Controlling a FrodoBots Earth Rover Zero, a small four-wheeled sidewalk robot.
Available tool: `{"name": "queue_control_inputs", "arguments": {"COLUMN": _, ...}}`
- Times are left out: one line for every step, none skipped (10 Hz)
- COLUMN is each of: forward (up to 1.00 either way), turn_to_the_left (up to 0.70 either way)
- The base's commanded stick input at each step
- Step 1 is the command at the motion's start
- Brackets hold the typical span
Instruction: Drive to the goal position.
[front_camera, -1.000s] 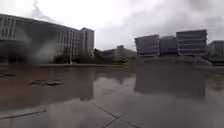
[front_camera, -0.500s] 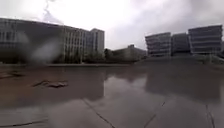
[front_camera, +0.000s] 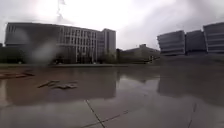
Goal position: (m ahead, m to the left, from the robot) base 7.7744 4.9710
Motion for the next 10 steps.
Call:
{"name": "queue_control_inputs", "arguments": {"forward": 0.70, "turn_to_the_left": 0.33}}
{"name": "queue_control_inputs", "arguments": {"forward": 0.70, "turn_to_the_left": 0.22}}
{"name": "queue_control_inputs", "arguments": {"forward": 0.70, "turn_to_the_left": 0.03}}
{"name": "queue_control_inputs", "arguments": {"forward": 0.70, "turn_to_the_left": 0.00}}
{"name": "queue_control_inputs", "arguments": {"forward": 0.70, "turn_to_the_left": 0.00}}
{"name": "queue_control_inputs", "arguments": {"forward": 0.70, "turn_to_the_left": 0.00}}
{"name": "queue_control_inputs", "arguments": {"forward": 0.70, "turn_to_the_left": 0.00}}
{"name": "queue_control_inputs", "arguments": {"forward": 0.70, "turn_to_the_left": 0.00}}
{"name": "queue_control_inputs", "arguments": {"forward": 0.70, "turn_to_the_left": 0.00}}
{"name": "queue_control_inputs", "arguments": {"forward": 0.70, "turn_to_the_left": 0.00}}
